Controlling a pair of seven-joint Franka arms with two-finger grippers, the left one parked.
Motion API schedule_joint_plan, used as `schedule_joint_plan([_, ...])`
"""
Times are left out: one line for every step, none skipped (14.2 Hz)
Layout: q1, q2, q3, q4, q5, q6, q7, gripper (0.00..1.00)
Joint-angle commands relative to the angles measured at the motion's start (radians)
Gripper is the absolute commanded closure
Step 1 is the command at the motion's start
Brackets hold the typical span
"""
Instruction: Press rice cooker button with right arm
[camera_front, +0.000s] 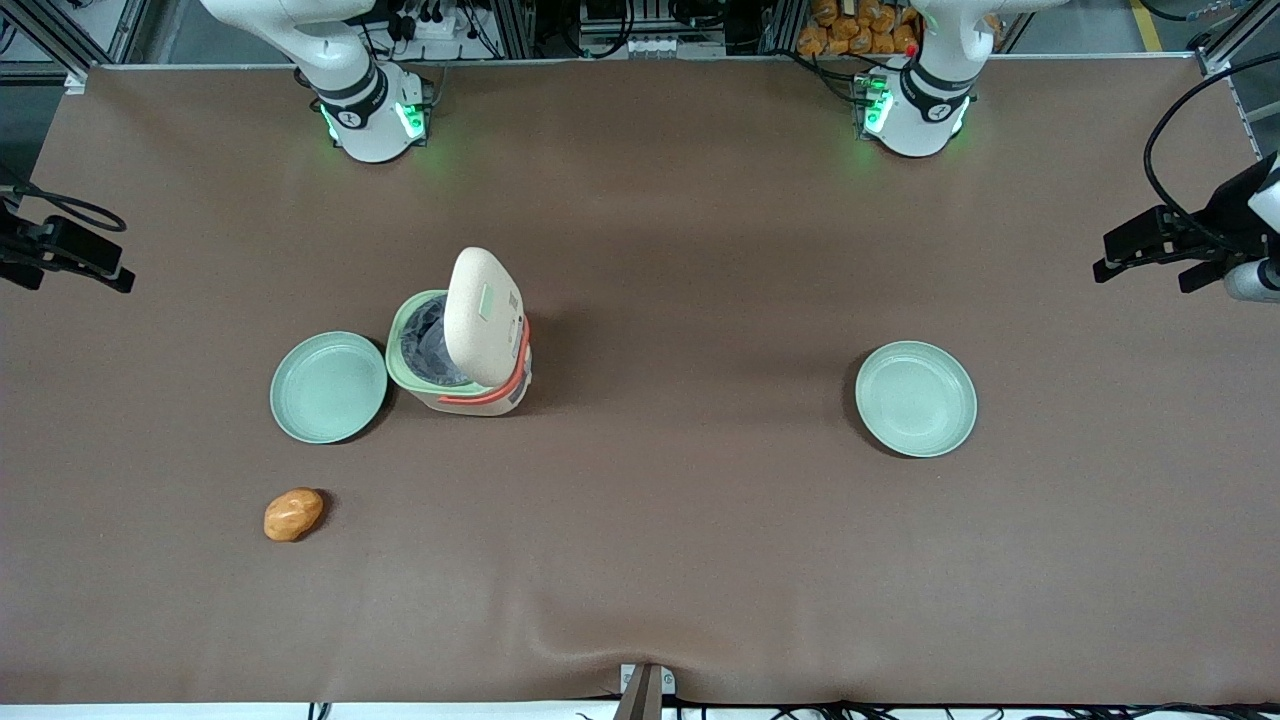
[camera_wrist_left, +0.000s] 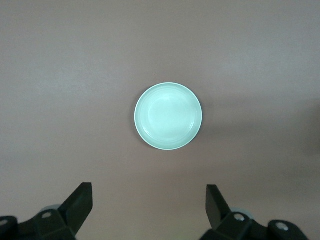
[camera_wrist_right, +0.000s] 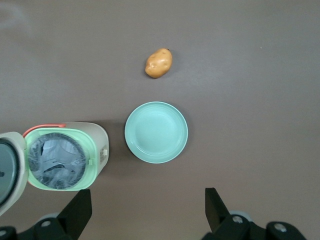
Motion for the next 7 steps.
schedule_joint_plan([0.003, -0.011, 0.003, -0.013, -0.026, -0.013, -0.001, 0.00])
schedule_joint_plan([0.003, -0.011, 0.003, -0.013, -0.026, -0.015, -0.001, 0.00])
schedule_joint_plan([0.003, -0.011, 0.003, -0.013, -0.026, -0.016, -0.003, 0.00])
schedule_joint_plan([0.003, -0.011, 0.003, -0.016, -0.023, -0.016, -0.006, 0.00])
schedule_joint_plan([0.003, -0.011, 0.003, -0.016, -0.018, -0.016, -0.004, 0.00])
schedule_joint_plan([0.004, -0.010, 0.003, -0.016, -0.017, -0.021, -0.003, 0.00])
schedule_joint_plan([0.006, -0.011, 0.003, -0.016, -0.017, -0.025, -0.003, 0.00])
